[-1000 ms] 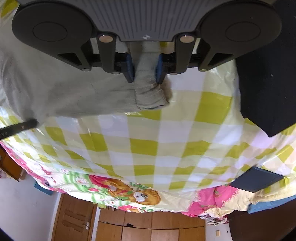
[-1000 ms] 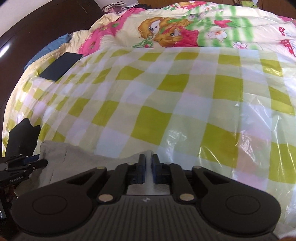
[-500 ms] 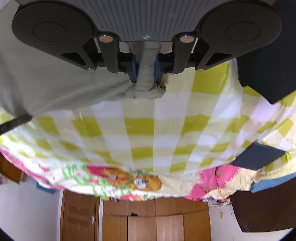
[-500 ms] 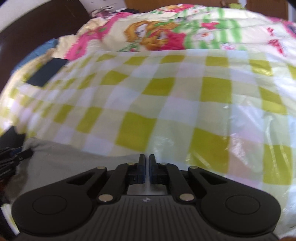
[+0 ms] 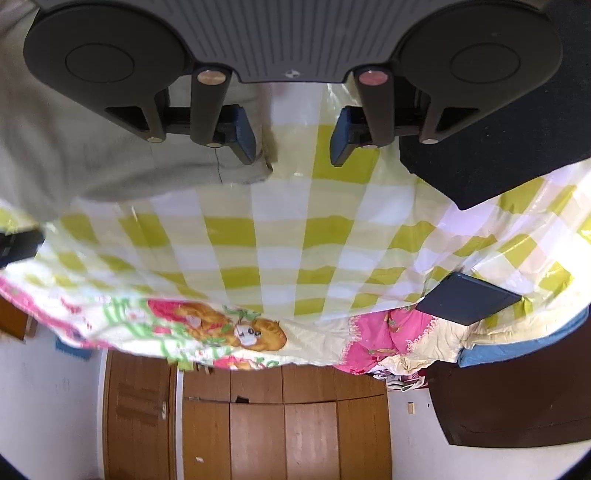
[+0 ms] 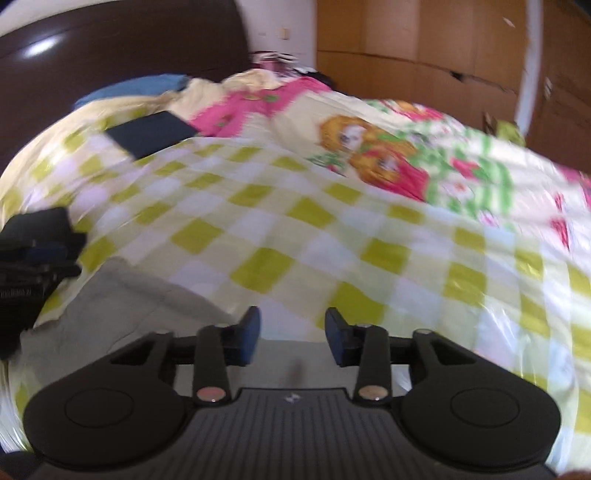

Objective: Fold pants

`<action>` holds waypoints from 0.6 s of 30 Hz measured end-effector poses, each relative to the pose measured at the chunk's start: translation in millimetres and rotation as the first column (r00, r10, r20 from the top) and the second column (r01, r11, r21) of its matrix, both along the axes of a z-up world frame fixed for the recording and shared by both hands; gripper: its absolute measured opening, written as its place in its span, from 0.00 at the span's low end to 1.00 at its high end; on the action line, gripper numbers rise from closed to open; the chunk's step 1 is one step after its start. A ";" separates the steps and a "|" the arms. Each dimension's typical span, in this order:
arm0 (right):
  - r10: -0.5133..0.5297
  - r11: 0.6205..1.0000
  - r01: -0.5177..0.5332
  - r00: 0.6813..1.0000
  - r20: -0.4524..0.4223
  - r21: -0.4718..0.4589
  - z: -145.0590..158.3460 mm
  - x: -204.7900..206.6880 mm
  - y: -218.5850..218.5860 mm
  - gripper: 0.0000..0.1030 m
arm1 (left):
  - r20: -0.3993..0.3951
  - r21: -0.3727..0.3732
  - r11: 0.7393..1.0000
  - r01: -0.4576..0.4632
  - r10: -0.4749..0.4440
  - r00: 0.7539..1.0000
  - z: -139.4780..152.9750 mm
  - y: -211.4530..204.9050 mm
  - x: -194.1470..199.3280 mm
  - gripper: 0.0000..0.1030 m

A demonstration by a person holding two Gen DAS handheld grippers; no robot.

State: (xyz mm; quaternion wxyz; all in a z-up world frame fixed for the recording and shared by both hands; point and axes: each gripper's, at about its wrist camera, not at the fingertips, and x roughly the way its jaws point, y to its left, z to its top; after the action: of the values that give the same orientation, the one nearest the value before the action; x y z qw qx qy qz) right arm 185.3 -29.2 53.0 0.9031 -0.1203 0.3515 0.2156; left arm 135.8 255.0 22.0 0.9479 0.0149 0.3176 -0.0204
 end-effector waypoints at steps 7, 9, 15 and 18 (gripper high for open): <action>0.006 0.998 -0.005 1.000 -0.007 0.059 5.7 -2.0 -0.5 0.42 | 0.069 0.010 1.000 0.020 -0.021 0.997 21.5 -8.9 -20.2 0.56; 0.077 0.990 -0.066 0.994 -0.080 0.124 -4.8 -4.8 7.6 0.43 | 0.061 -0.003 0.998 0.065 -0.065 0.996 19.3 -20.6 -31.0 0.56; 0.027 0.992 0.005 0.969 -0.245 0.128 -64.7 23.0 24.3 0.39 | -0.092 0.085 0.983 0.165 -0.157 0.983 -22.8 -49.9 -38.8 0.57; -0.041 0.987 0.073 0.977 -0.212 0.146 -68.8 35.4 10.0 0.38 | -0.127 0.120 0.983 0.136 -0.121 0.984 -41.9 -44.6 -37.9 0.68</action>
State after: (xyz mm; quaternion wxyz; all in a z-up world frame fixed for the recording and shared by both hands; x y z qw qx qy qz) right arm 220.7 -19.2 -15.8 0.8737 -0.0175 0.4297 0.2273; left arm 97.9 210.4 -19.9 0.9209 0.0952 0.3729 -0.0619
